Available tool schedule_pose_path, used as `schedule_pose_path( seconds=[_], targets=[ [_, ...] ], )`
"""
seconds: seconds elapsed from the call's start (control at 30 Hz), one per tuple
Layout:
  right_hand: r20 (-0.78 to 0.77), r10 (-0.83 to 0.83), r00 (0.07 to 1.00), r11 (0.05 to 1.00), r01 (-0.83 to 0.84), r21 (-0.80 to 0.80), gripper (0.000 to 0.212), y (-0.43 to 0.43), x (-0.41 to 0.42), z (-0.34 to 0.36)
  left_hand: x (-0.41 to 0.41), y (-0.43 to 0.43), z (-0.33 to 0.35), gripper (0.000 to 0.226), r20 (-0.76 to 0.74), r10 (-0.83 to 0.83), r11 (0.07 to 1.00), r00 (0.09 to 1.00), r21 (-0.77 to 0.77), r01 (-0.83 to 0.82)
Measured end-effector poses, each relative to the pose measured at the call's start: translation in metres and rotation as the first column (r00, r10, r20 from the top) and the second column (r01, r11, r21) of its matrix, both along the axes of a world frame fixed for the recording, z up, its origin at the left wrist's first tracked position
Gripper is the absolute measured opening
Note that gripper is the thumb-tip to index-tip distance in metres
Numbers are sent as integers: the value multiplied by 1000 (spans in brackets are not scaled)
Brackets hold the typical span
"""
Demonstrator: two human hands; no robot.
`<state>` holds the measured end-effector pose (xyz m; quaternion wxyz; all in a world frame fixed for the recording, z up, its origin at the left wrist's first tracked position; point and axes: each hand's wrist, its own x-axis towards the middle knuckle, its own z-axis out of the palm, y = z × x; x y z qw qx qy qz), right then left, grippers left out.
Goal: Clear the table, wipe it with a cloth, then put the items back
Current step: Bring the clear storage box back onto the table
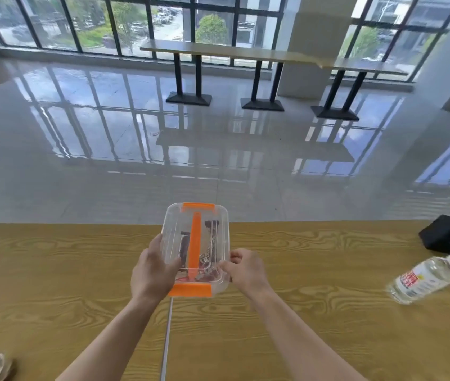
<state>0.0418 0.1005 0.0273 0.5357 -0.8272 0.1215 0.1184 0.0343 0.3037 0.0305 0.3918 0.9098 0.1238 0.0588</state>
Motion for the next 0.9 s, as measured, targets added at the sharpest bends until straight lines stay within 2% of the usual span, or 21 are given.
schedule_pose_path(
  seconds=[0.1, 0.33, 0.67, 0.9],
  targets=[
    [11, -70, 997, 997, 70, -12, 11, -36, -23, 4, -7, -37, 1, 41, 17, -79, 997, 997, -17, 80],
    [17, -164, 986, 982, 165, -94, 9, -130, -65, 3, -30, -130, -7, 49, 0, -165, 985, 986, -55, 165],
    [-12, -141, 990, 980, 138, -141, 10, -280, -96, -13, -64, -279, -26, 29, -35, -174, 981, 984, -89, 170],
    [-62, -164, 985, 971, 150, -188, 10, -351, -101, -17, -73, -353, -31, 27, -133, -187, 977, 973, -126, 171]
  ],
)
